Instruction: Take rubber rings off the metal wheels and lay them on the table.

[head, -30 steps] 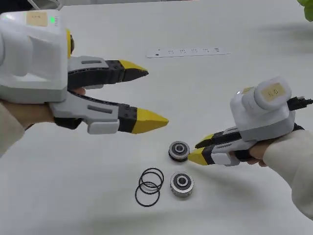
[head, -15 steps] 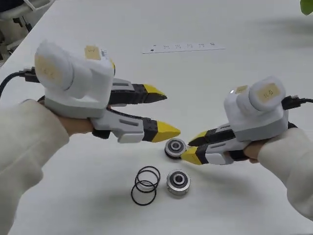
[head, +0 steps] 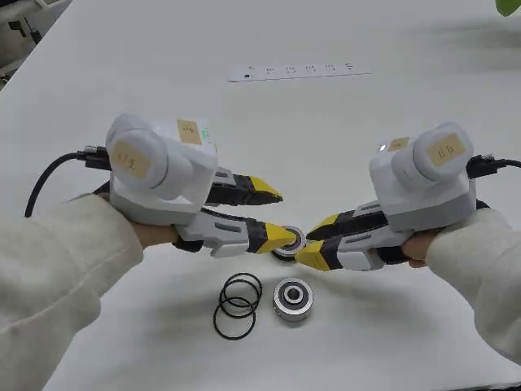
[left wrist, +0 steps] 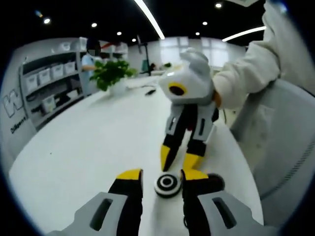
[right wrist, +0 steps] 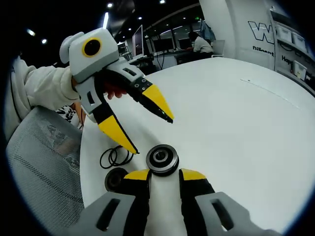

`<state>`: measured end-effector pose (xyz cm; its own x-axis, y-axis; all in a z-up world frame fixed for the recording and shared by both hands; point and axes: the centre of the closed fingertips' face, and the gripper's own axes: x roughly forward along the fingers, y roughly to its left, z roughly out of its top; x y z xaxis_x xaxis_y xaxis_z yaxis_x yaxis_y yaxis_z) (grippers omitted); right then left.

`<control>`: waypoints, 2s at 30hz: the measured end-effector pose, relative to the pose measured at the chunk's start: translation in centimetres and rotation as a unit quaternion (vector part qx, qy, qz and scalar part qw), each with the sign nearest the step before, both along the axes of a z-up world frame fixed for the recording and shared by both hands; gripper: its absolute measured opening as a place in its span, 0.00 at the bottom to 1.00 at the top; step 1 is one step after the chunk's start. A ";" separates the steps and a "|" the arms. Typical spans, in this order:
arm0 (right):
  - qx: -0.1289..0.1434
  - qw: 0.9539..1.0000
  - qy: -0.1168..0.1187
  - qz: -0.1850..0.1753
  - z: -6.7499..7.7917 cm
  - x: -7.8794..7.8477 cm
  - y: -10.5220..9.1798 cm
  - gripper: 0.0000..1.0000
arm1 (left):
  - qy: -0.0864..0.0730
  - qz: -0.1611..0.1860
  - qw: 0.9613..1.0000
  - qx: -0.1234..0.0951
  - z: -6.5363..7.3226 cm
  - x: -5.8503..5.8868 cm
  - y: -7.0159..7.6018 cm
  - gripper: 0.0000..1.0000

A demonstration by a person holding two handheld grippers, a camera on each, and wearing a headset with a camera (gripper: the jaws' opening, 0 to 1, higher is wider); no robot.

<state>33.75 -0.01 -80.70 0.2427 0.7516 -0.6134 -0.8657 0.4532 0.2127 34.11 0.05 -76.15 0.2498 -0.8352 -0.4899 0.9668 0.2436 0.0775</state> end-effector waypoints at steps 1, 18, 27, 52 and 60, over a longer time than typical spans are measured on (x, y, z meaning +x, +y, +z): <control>0.002 1.000 0.000 0.001 0.1 0.0 0.1 0.20 | 0.001 0.001 1.000 0.001 -0.2 0.0 -0.1 0.31; 0.000 1.000 0.002 0.003 -0.2 -0.2 0.1 0.17 | 0.022 0.007 1.000 0.012 -2.7 0.0 0.0 0.16; -0.004 1.000 -0.005 0.009 -0.2 -0.6 0.2 0.14 | 0.020 0.010 1.000 0.010 -2.8 -0.5 0.0 0.14; -0.014 1.000 0.008 -0.018 -0.4 0.6 -0.6 0.00 | 0.022 0.019 1.000 0.004 -3.1 -0.4 0.4 0.13; 0.036 0.997 0.038 -0.062 1.0 0.9 -0.6 0.00 | 0.023 0.023 0.999 0.003 -3.1 -0.4 0.4 0.13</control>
<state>34.63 -0.65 -79.74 0.2915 0.7619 -0.5784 -0.7847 0.5363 0.3109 33.76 0.45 -79.23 0.2657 -0.8199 -0.5071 0.9570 0.2880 0.0358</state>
